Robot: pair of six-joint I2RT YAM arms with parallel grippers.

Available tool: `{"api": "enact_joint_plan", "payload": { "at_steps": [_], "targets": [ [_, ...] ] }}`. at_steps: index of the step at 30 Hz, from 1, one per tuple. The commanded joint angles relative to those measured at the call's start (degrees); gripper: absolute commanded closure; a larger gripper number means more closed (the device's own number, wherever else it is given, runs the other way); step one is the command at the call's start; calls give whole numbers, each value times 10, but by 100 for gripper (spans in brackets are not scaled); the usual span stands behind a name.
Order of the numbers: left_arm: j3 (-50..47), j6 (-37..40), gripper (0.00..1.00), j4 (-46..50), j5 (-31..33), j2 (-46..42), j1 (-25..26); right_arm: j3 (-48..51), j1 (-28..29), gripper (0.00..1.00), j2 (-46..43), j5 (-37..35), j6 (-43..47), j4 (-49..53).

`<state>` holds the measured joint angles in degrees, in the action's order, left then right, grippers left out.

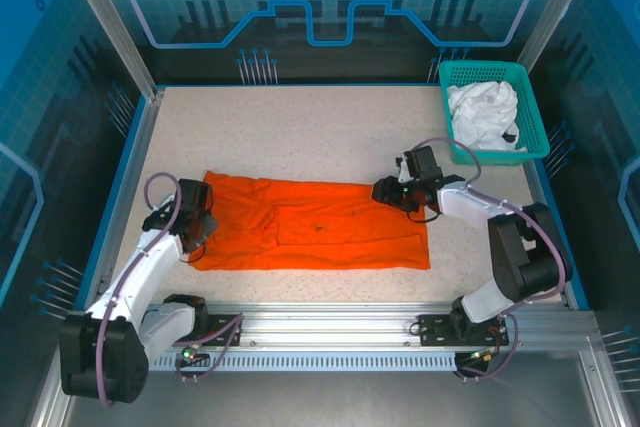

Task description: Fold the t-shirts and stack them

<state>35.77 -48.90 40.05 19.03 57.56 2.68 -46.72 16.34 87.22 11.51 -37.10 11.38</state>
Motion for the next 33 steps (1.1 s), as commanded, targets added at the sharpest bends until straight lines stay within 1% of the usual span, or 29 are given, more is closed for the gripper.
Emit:
{"api": "enact_joint_plan", "payload": {
  "at_steps": [1,2,4,6,8,11,14,16,19,24,27,30,33],
  "targets": [
    [46,51,63,-33,-59,29,-1,-10,-30,51,-22,-37,-17,65],
    [55,58,66,-42,-75,46,2,-12,-40,51,-19,-41,-17,74],
    [68,77,66,-71,-103,86,16,-22,-53,52,-7,-43,-16,91],
    [94,86,67,-85,-123,144,31,-32,-58,53,8,-52,-15,103],
    [120,89,67,-95,-120,206,46,-34,-59,54,19,-58,-19,103],
    [148,70,69,-123,-110,293,48,-33,-58,54,36,-77,-30,106],
    [152,38,69,-182,-102,350,48,-33,-58,54,59,-87,-50,119],
    [181,38,68,-192,-93,398,48,-51,-57,54,82,-81,-55,127],
    [262,51,69,-166,-100,486,48,-63,-52,55,99,-103,-65,161],
    [393,72,69,-139,-111,588,50,-42,-36,54,75,-124,-80,170],
    [502,95,69,-103,-125,651,52,-40,-31,54,64,-136,-98,190],
    [637,122,69,-65,-149,725,60,-20,-15,54,49,-147,-116,211],
    [799,154,68,-14,-181,814,81,-10,1,54,44,-119,-131,206]
  ]
}}
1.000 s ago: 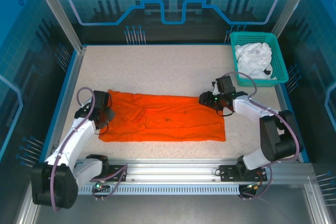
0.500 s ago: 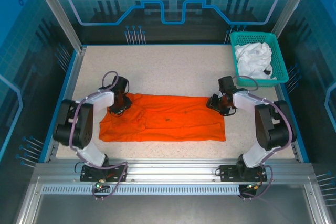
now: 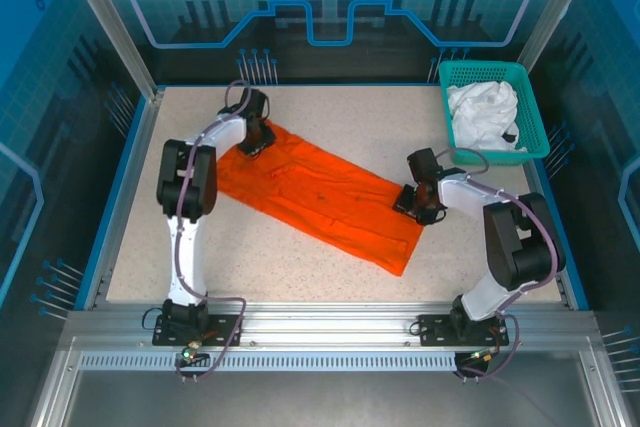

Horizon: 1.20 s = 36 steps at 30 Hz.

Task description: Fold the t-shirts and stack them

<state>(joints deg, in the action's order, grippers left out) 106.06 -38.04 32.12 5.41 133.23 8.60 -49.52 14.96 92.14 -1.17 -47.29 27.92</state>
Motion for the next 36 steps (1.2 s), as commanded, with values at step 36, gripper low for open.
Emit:
{"api": "enact_joint_plan", "payload": {
  "at_steps": [36],
  "targets": [
    [4,57,60,-18,21,-165,67,33,450,42,-171,-169,-160,35]
  ]
}}
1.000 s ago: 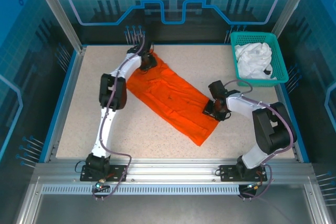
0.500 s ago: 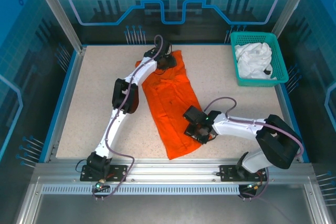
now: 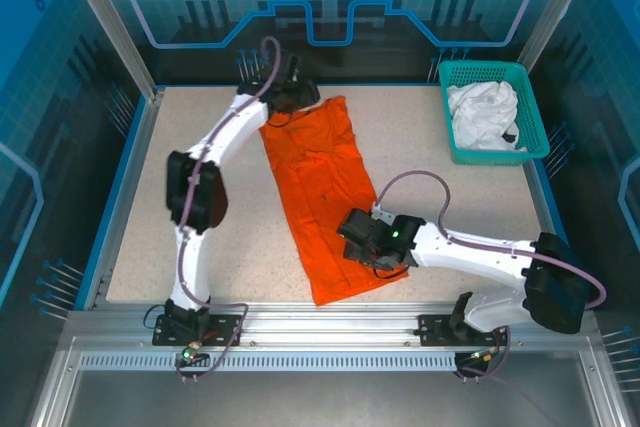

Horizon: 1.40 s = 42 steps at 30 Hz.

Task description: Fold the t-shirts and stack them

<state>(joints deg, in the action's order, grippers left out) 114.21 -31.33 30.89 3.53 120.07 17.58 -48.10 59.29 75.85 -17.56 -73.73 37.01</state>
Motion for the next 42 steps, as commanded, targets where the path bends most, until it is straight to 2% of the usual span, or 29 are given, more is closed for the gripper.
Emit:
{"api": "enact_joint_plan", "payload": {
  "at_steps": [1,2,5,9,12,19,26,28,31,34,42],
  "targets": [
    [-116,-16,65,-16,42,-49,-30,23,6,43,-2,18,129,-77],
    [-154,-23,69,-30,38,-60,-37,19,6,43,8,40,147,-86],
    [-206,-33,71,-39,26,-57,-49,-17,12,46,64,102,208,-85],
    [-181,-21,75,-17,11,5,-49,-62,27,50,135,150,226,-81],
    [-161,-5,77,-28,29,55,-49,-80,42,51,167,150,223,-85],
    [17,25,79,65,-4,207,-35,-107,46,52,247,173,166,-88],
    [258,67,74,164,-5,338,-11,-146,43,52,327,223,80,-148],
    [298,69,72,168,-3,359,-12,-172,45,52,362,241,50,-164],
    [332,68,71,153,-14,372,-18,-212,46,52,408,253,18,-176],
    [337,71,70,130,-28,372,-26,-257,44,52,437,228,23,-141],
    [344,62,68,117,-24,358,-40,-229,42,49,397,183,18,-112]
  ]
}}
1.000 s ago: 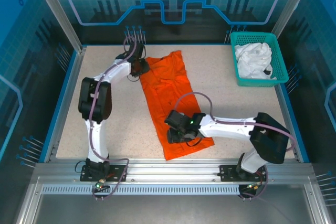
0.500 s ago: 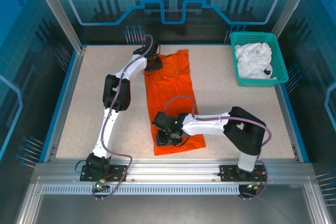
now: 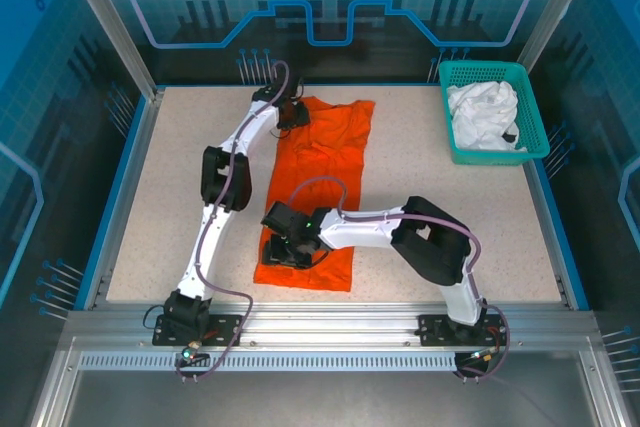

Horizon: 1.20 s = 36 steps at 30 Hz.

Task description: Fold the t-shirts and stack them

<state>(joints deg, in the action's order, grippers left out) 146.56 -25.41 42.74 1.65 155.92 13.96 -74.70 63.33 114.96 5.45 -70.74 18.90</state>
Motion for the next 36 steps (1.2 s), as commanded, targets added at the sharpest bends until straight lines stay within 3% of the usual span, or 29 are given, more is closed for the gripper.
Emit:
{"api": "enact_joint_plan", "payload": {
  "at_steps": [1,6,10,19,21,27,31,36],
  "targets": [
    [21,1,68,-2,2,-1,-4,47,1,49,-2,-50,-15,69],
    [21,-13,63,5,0,-7,-10,109,5,47,-54,-67,-31,62],
    [22,-14,51,3,-45,-38,-7,94,10,37,-78,-83,15,68],
    [-19,-14,20,63,-31,-224,0,-4,49,29,-122,-95,98,72],
    [-107,-24,18,59,-23,-308,1,12,58,28,-159,-109,111,70],
    [-583,-102,22,-91,-16,-635,21,205,25,27,-333,-144,69,61],
    [-811,-145,34,-100,-31,-774,61,360,-46,29,-453,-116,52,75],
    [-1012,-195,53,-65,-67,-927,114,470,-141,32,-566,-33,96,75]
  ]
}}
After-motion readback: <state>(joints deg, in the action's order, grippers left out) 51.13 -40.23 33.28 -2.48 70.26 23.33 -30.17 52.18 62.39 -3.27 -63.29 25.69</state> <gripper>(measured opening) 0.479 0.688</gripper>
